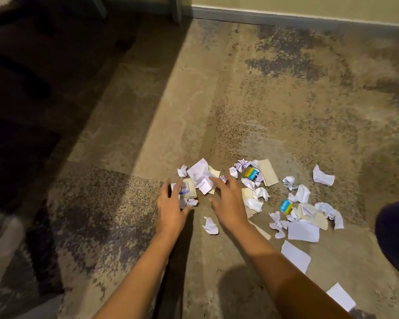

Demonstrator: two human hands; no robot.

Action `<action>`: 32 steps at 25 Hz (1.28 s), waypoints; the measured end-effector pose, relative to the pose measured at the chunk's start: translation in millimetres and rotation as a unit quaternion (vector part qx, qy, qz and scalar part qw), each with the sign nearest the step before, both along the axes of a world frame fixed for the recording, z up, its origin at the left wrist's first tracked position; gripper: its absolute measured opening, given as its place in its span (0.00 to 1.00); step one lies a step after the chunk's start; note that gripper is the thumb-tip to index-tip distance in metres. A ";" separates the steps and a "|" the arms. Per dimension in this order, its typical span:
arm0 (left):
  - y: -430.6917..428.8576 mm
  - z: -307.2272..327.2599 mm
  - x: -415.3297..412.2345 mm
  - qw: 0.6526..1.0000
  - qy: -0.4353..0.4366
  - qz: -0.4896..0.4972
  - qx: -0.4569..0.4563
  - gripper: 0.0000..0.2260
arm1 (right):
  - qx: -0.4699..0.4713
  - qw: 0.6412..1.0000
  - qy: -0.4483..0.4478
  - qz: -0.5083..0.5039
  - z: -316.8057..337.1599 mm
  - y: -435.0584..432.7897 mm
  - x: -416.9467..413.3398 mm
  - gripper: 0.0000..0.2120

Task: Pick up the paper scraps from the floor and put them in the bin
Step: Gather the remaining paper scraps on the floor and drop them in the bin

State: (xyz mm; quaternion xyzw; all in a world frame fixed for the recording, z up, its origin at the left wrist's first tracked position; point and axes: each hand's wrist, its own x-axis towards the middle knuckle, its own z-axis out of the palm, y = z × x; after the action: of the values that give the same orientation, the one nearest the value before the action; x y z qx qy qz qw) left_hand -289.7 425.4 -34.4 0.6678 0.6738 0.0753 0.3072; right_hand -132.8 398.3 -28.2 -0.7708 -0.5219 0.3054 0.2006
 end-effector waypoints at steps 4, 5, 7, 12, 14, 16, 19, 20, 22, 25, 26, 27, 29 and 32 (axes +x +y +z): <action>16.1 -21.5 2.7 0.998 0.011 -0.056 0.024 0.35 | -0.017 0.996 -0.042 0.078 -16.3 47.7 -11.6 0.36; 18.2 -25.5 3.5 0.998 0.017 -0.064 0.023 0.34 | -0.035 0.992 -0.066 0.107 -19.0 56.0 -12.8 0.38; 18.8 -33.1 4.7 0.996 0.028 -0.077 0.029 0.30 | -0.068 0.974 -0.132 0.171 -23.5 67.4 -14.5 0.40; -2.3 -29.6 11.2 0.996 0.050 -0.050 0.061 0.17 | -0.027 0.968 -0.145 0.205 -25.5 63.1 -15.8 0.32; -4.9 -24.2 10.9 0.999 0.004 -0.021 0.032 0.15 | -0.001 0.975 -0.136 0.178 -27.9 46.5 -15.7 0.31; -0.6 -21.1 7.7 0.999 -0.020 0.011 0.035 0.14 | 0.003 0.985 -0.122 0.120 -31.4 27.7 -11.5 0.30; 0.3 -16.1 -0.4 0.996 -0.020 0.069 0.053 0.11 | -0.003 0.994 -0.090 0.057 -36.3 1.2 2.3 0.25; -2.9 -12.6 -2.3 0.994 -0.032 0.092 0.051 0.11 | 0.003 0.997 -0.071 0.042 -35.2 -7.9 7.3 0.22; -12.5 -2.8 -3.5 0.985 -0.059 0.157 0.029 0.11 | 0.045 0.999 -0.030 0.000 -25.4 -25.6 15.0 0.18; -26.0 16.0 -1.3 0.956 -0.089 0.278 -0.017 0.09 | 0.107 0.991 0.002 -0.081 4.8 -47.4 25.6 0.13; -30.6 21.3 -0.6 0.950 -0.096 0.298 -0.020 0.09 | 0.116 0.988 0.003 -0.103 14.9 -52.6 29.4 0.12; -36.1 27.0 0.2 0.947 -0.108 0.302 -0.018 0.09 | 0.127 0.984 0.003 -0.123 24.9 -59.0 34.1 0.12; -47.9 41.1 4.1 0.949 -0.144 0.281 -0.014 0.09 | 0.160 0.975 0.007 -0.155 46.3 -72.7 43.5 0.12; -63.3 67.2 22.9 0.953 -0.215 0.213 -0.012 0.10 | 0.223 0.955 -0.006 -0.193 82.2 -94.4 58.0 0.11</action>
State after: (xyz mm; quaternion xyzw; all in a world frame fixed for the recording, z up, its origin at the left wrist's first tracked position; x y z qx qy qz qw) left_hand -266.8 362.2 32.8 0.4732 0.7194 0.2724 0.4294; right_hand -74.8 303.9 54.0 -0.7943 -0.4191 0.1321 0.4195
